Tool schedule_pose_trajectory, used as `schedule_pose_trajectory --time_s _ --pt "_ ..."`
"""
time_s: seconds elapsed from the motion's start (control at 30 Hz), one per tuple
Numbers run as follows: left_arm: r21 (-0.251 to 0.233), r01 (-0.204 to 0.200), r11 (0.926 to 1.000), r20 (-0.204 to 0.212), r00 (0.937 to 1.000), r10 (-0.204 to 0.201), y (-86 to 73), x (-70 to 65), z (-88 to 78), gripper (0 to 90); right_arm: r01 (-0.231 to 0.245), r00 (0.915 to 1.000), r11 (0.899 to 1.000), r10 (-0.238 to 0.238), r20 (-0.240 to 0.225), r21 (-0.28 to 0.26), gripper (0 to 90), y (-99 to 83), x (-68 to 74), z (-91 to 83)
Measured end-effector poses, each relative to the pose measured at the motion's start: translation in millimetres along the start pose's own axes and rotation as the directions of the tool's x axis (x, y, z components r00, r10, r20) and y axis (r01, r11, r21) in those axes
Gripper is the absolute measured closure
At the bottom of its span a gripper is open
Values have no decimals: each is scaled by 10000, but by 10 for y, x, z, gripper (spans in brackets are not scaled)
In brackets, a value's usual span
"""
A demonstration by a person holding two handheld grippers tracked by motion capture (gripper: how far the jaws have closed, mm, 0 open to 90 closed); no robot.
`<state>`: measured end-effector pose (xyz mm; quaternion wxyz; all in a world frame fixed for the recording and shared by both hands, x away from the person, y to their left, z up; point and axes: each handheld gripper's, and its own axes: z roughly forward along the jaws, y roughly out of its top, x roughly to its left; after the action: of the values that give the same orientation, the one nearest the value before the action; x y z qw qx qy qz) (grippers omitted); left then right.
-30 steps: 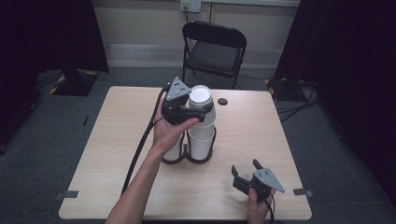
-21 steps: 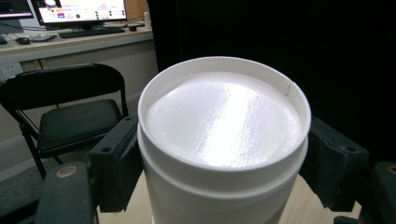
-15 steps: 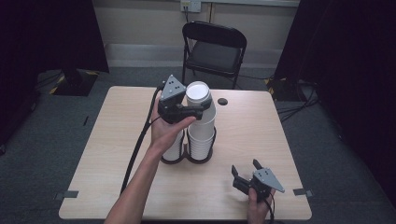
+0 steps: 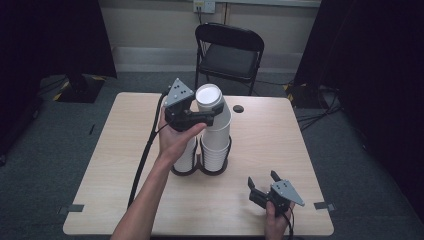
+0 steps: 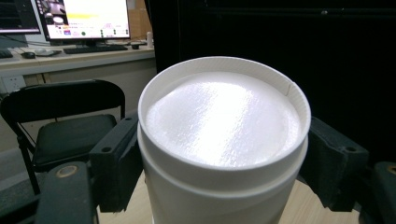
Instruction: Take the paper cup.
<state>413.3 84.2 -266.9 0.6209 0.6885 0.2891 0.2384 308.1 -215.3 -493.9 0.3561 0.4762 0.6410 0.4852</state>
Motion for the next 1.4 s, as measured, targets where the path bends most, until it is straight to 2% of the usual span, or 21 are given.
schedule_pose_trajectory --time_s 0.37,0.53,0.6,0.83,1.4 --pt "-357 -81 9993 -39 10000 80 43 5 -105 226 2 10000 10000 -2 7 44 143 2 1 3" --pt "-747 -137 9971 12 9999 138 76 -28 -181 226 -9 10000 10000 9 1 50 143 2 1 3" --pt "-831 -144 9964 -98 9999 137 92 -35 -203 225 0 10000 10000 0 15 49 143 2 3 4" --pt "-1101 -147 9938 -70 9999 140 135 -28 -324 226 6 10000 10000 -6 1 52 143 2 3 4" --pt "-1556 84 9878 257 9997 -45 116 -84 -597 226 40 10000 10000 -40 10 43 143 1 5 4"
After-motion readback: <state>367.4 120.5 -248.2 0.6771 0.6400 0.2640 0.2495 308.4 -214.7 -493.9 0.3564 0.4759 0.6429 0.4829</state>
